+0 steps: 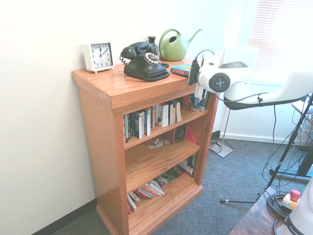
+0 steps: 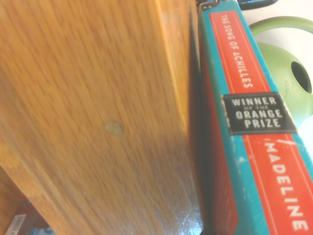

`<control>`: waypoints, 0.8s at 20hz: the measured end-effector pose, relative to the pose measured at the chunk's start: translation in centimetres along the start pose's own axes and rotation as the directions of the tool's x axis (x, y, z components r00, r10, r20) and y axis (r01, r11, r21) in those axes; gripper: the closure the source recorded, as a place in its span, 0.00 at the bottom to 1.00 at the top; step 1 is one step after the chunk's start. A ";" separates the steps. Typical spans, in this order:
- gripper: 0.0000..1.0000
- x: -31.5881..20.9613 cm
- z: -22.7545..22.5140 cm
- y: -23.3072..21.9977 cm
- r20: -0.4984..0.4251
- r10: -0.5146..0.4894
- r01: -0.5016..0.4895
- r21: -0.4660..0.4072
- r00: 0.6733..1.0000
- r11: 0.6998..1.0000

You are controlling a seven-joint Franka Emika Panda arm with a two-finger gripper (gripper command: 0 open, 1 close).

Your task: Organize the shelf

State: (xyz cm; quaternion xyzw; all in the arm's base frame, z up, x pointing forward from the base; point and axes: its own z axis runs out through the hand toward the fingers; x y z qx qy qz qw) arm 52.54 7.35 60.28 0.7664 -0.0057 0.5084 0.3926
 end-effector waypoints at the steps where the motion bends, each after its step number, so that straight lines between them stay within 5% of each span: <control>1: 1.00 0.0 0.0 0.0 0.000 0.000 0.000 -0.001 1.000 1.000; 10: 1.00 -0.4 -3.2 4.2 0.111 0.187 -0.193 0.041 0.976 0.980; 16: 1.00 -2.7 -7.4 11.5 0.225 0.368 -0.397 0.102 0.902 0.912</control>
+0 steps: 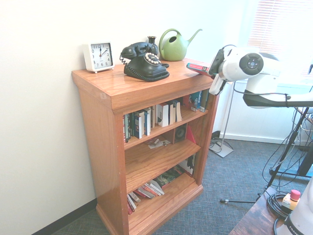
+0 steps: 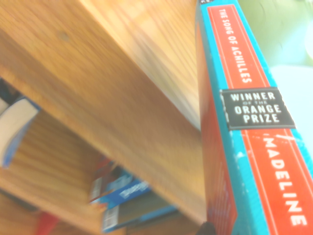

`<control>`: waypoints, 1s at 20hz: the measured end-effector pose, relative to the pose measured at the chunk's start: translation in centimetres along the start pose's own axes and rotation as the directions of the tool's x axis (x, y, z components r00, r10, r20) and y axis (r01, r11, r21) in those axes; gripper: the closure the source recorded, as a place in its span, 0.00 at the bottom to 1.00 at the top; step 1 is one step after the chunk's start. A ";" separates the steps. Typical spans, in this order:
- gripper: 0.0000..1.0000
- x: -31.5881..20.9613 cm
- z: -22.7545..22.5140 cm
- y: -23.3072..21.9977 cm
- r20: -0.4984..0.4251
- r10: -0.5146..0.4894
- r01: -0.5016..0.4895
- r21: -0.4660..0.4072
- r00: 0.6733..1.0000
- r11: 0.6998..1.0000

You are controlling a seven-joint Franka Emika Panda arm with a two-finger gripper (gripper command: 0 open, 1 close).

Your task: Organize the shelf

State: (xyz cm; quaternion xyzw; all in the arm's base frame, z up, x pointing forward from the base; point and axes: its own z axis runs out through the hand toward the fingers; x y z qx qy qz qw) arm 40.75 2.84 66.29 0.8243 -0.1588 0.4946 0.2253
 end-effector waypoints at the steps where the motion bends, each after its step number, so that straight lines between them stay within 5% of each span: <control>1: 1.00 -0.1 -0.7 1.3 0.018 0.033 -0.033 0.013 0.999 0.999; 9: 1.00 -3.9 -1.7 9.7 0.150 0.220 -0.234 0.079 0.964 0.969; 20: 1.00 -13.7 6.0 8.3 0.297 0.257 -0.301 0.111 0.920 0.947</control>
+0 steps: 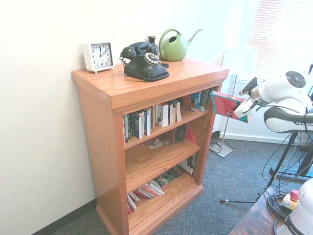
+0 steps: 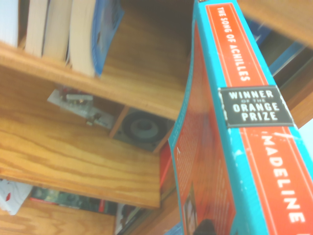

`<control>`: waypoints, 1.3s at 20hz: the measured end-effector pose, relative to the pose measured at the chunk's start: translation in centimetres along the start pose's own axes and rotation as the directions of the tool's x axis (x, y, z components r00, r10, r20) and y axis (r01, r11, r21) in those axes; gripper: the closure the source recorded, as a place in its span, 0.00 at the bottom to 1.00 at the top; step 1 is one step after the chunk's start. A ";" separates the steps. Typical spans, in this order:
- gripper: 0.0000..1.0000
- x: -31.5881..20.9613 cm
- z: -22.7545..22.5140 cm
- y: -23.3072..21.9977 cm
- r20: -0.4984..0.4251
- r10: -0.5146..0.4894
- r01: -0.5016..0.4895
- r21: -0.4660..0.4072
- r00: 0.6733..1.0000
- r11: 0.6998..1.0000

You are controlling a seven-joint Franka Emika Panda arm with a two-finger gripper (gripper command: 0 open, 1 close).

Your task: Organize the shelf

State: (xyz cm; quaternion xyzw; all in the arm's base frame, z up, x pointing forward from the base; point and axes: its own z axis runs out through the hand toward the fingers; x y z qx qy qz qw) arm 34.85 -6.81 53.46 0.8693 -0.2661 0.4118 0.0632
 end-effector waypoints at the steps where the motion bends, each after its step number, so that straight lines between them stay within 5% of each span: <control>1: 1.00 -0.2 0.8 0.1 0.004 0.000 0.000 0.003 1.000 1.000; 26: 1.00 -2.3 17.3 -5.2 0.022 0.018 -0.022 0.221 1.000 0.975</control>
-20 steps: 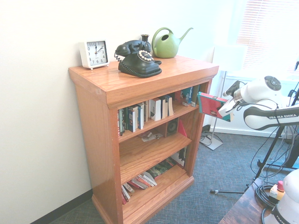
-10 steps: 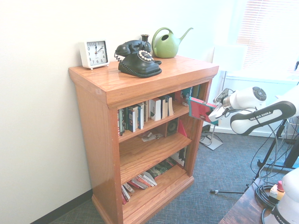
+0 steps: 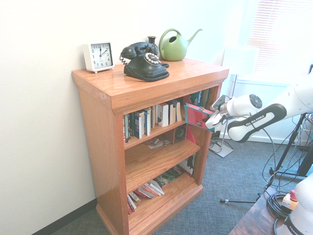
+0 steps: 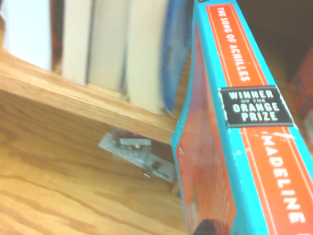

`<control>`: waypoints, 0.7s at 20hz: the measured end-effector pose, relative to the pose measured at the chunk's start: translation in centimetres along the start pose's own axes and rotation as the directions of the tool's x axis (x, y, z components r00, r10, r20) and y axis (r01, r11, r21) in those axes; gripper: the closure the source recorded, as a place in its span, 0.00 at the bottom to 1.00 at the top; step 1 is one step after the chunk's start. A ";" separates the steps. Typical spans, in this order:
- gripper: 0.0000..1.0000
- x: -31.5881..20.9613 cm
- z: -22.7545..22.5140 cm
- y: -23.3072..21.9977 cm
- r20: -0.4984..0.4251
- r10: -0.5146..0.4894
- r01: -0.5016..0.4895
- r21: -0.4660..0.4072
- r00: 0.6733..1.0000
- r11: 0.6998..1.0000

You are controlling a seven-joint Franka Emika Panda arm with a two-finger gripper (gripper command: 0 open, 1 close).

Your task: Organize the shelf

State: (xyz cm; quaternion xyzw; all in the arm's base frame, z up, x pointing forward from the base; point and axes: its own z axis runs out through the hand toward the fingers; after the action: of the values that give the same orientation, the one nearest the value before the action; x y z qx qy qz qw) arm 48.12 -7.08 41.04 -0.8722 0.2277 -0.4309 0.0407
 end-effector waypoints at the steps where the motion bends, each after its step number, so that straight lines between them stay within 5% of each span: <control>1: 1.00 0.0 0.4 0.2 -0.003 0.012 -0.012 0.000 1.000 1.000; 14: 1.00 3.1 2.0 -1.4 -0.050 0.094 -0.092 0.029 0.994 0.995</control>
State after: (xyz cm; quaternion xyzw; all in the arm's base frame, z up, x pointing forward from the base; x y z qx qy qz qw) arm 51.78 -7.44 42.47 -0.8487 0.2634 -0.4538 0.0664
